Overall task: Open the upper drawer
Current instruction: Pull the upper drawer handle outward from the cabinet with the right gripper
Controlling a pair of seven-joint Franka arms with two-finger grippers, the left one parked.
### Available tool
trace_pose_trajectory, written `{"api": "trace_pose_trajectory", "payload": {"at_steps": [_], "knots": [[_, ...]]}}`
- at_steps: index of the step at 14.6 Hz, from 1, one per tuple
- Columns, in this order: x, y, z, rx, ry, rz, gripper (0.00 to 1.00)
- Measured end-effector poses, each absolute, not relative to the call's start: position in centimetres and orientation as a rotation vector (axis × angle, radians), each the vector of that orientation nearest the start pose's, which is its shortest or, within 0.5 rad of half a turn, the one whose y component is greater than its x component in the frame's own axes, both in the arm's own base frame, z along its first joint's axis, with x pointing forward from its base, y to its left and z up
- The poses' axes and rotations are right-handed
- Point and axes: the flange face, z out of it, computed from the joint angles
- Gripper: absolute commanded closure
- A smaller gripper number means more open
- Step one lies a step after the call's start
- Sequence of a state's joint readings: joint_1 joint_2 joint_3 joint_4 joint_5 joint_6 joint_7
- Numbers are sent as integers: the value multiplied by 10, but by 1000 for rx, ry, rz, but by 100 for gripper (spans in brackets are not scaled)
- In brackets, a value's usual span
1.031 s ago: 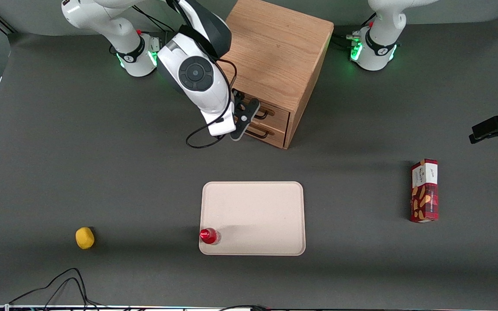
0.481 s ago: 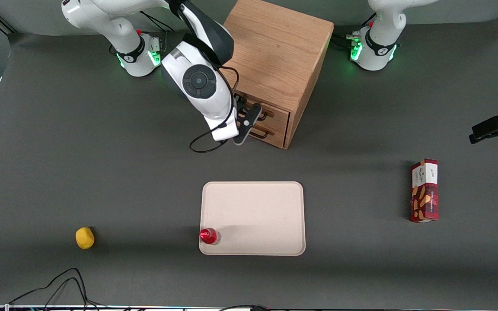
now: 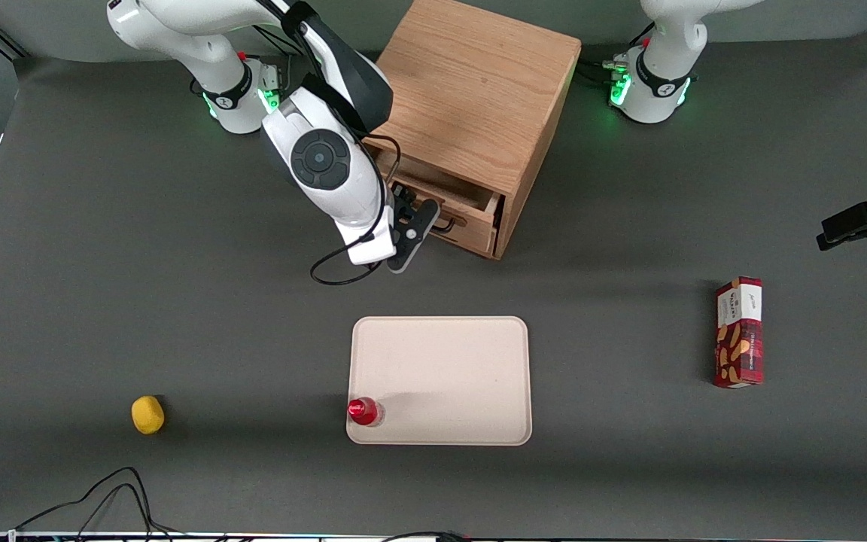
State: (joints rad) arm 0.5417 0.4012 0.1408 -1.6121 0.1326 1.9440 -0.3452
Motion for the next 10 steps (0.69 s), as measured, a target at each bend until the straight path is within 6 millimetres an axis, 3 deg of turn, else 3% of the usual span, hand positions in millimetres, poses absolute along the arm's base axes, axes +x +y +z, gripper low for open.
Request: {"api": "trace_pose_trajectory", "payload": {"at_steps": [10], "knots": [[555, 383, 394, -2694, -1317, 87, 0]]}}
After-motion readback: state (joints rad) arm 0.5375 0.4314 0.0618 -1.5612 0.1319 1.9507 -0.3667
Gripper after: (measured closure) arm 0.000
